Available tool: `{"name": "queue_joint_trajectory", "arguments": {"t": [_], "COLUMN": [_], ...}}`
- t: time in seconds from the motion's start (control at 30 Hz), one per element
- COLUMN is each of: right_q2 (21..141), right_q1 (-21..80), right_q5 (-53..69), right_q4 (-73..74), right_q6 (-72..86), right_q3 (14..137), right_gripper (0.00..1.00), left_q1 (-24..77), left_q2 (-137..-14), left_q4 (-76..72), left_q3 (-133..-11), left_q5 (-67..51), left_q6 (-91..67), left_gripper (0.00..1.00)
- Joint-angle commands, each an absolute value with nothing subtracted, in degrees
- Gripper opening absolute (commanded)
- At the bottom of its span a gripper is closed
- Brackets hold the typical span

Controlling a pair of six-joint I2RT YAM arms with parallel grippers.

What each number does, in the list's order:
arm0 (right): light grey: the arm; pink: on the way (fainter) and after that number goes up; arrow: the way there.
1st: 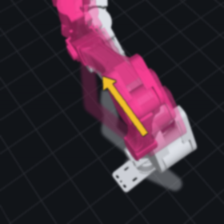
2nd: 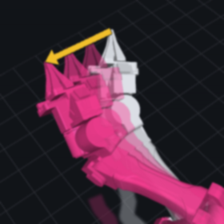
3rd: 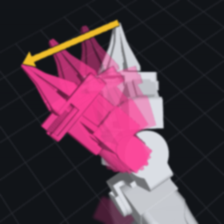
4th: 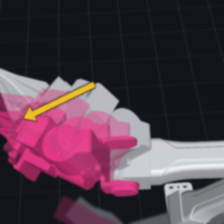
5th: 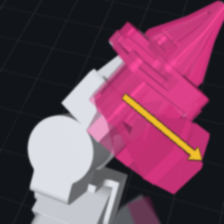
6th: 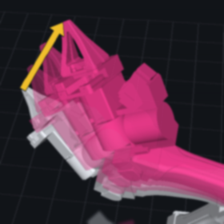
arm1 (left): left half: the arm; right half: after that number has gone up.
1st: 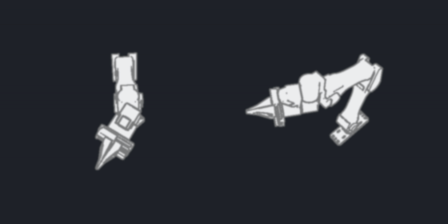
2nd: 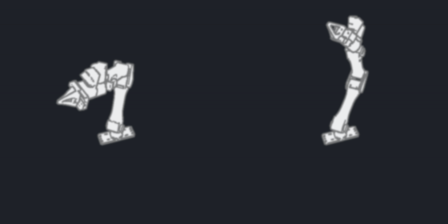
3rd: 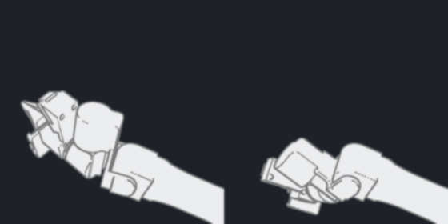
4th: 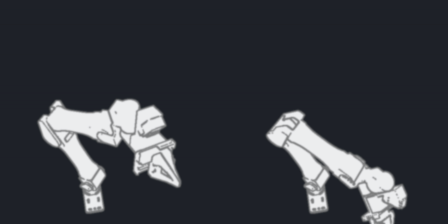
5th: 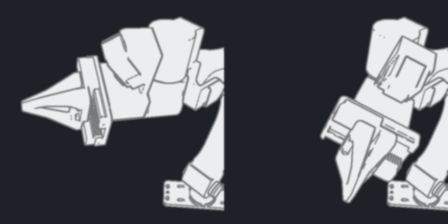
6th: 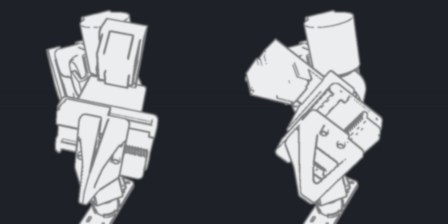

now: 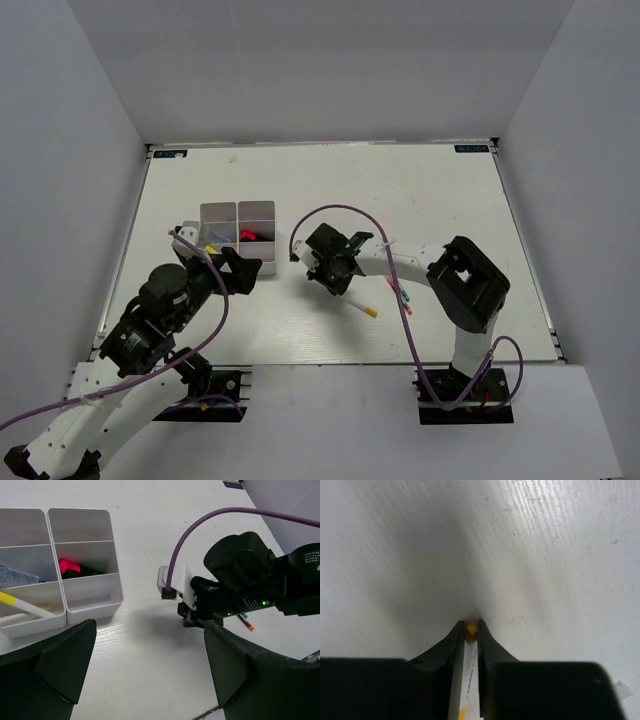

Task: Sort the stationery into containers
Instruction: Pick up the pen from the center of the board, then place the pen in the storage box.

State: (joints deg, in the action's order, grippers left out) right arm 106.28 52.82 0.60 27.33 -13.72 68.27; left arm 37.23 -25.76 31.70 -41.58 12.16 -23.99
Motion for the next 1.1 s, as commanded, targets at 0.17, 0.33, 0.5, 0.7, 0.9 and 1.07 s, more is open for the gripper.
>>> {"name": "queue_joint_trajectory", "arguments": {"t": [0.17, 0.33, 0.5, 0.7, 0.9, 1.07], "right_q2": [108.0, 104.2, 102.0, 107.5, 116.5, 122.9], "right_q1": [55.3, 55.1, 54.7, 54.2, 53.7, 53.5], "right_q5": [4.6, 7.0, 10.2, 16.5, 25.4, 30.3], "right_q4": [34.1, 36.2, 36.1, 36.0, 35.2, 32.0], "right_q6": [-16.5, -21.1, -25.4, -27.9, -27.0, -25.7], "right_q3": [68.6, 77.4, 92.6, 111.5, 125.6, 132.6], "right_gripper": [0.0, 0.0, 0.0, 0.0, 0.0, 0.0], "left_q1": [36.9, 36.9, 36.9, 36.9, 36.9, 36.9], "left_q2": [-24.8, -23.6, -18.6, -12.8, -10.5, -8.0], "left_q4": [30.9, 30.3, 27.8, 24.6, 22.2, 19.3], "left_q3": [-41.0, -41.0, -39.6, -38.5, -38.0, -36.3], "left_q5": [11.2, 11.2, 7.9, 4.6, -0.9, -7.4], "left_q6": [-23.5, -23.5, -21.7, -20.6, -18.9, -16.9], "left_gripper": [0.98, 0.98, 0.98, 0.98, 0.98, 0.98]}}
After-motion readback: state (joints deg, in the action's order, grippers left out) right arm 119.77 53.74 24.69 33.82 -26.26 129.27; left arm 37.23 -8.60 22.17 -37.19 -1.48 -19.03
